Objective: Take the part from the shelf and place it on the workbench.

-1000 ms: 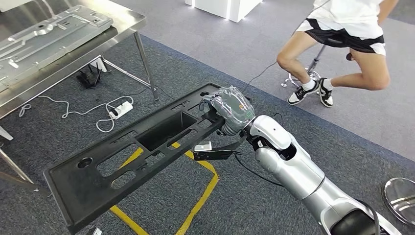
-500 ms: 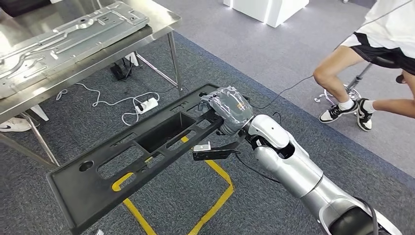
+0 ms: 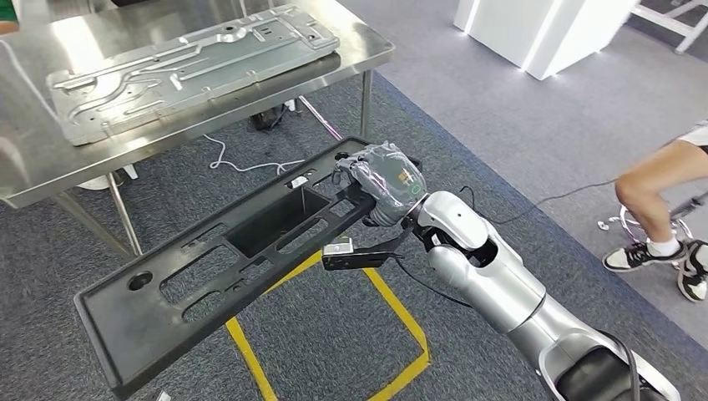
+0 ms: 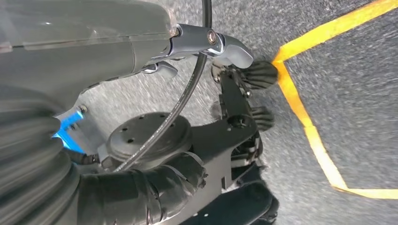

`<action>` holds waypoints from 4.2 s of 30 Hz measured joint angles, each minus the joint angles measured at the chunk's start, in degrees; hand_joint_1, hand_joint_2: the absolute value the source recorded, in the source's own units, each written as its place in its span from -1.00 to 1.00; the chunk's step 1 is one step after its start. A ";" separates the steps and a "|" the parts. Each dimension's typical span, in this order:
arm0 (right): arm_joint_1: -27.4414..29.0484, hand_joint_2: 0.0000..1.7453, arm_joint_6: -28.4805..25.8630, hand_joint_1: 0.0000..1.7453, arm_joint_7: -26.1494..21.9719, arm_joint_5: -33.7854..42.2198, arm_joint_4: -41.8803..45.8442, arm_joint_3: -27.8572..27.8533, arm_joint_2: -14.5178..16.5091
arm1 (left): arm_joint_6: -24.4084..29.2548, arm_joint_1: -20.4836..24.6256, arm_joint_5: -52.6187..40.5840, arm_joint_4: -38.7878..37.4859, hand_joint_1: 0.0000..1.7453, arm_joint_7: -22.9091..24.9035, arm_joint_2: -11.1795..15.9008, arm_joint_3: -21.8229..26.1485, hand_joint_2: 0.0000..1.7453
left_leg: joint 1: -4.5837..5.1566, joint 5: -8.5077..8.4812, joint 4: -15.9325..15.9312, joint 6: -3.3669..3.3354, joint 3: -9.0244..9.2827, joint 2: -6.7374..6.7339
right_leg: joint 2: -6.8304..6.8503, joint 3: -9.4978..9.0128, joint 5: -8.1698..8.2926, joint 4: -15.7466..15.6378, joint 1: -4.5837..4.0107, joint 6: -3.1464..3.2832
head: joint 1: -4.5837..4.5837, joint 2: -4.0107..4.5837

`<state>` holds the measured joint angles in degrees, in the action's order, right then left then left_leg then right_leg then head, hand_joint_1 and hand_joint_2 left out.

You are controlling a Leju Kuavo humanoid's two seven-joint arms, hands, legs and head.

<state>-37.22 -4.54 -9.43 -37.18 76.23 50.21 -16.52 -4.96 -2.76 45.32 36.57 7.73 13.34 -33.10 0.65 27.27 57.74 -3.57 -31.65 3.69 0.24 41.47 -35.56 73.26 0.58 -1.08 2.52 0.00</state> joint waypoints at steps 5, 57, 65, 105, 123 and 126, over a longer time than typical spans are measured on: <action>-2.29 1.00 0.27 1.00 1.35 -1.42 -0.84 0.00 -1.87 | 0.01 -0.39 0.48 -0.66 -1.00 -0.58 -0.65 -0.87 1.00 | -0.20 2.48 -0.33 0.75 2.60 3.56 | -3.77 -1.17 14.64 -14.12 -1.44 2.78 | 0.04 0.00; -13.65 1.00 3.37 1.00 8.19 -6.77 -14.63 -1.10 -3.68 | 2.22 -1.52 3.27 -0.40 -1.00 -0.77 1.28 -1.64 1.00 | -0.81 -4.84 -1.62 1.24 -2.94 -3.31 | -0.51 -7.61 7.11 -8.15 -0.18 1.07 | -0.09 0.00; -13.05 1.00 3.06 1.00 9.27 -8.27 -16.22 -1.11 -3.52 | 2.02 -1.58 2.73 -0.40 -1.00 -0.68 1.21 -0.76 1.00 | -0.77 -0.71 -0.69 1.39 0.62 -2.71 | -0.30 -1.96 10.79 -10.40 0.24 0.44 | -0.09 0.00; -14.60 1.00 1.96 1.00 8.21 -11.11 -30.90 -1.07 1.00 | -5.22 10.11 0.76 -19.28 -1.00 -0.52 0.68 6.52 1.00 | -1.59 3.19 11.62 4.60 -3.53 -3.37 | -0.47 -4.57 11.93 -13.79 0.74 2.92 | 0.07 0.00; -12.25 -1.00 1.52 -1.00 7.15 -11.81 -36.34 -1.62 2.09 | -7.90 9.22 1.34 -19.66 -1.00 1.80 0.80 10.45 -1.00 | -0.31 -6.96 -2.43 0.11 -4.92 -2.82 | -0.82 -1.75 1.50 0.01 0.48 0.29 | 0.17 0.00; -11.96 -1.00 1.57 -1.00 6.93 -11.84 -36.94 -1.62 2.19 | -7.82 8.97 0.80 -19.72 -1.00 2.18 0.66 10.85 -1.00 | -0.84 -5.50 -0.85 1.09 -4.76 -2.44 | -0.49 -2.78 7.27 -6.16 1.17 -0.50 | 0.18 0.00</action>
<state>-49.18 -2.96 -2.50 -49.02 39.29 48.59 -14.33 -12.79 6.20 46.12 16.85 9.91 14.00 -22.24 -0.20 21.77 56.88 -2.48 -36.41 1.25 -0.25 38.69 -28.29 67.10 1.75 -1.58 2.70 0.00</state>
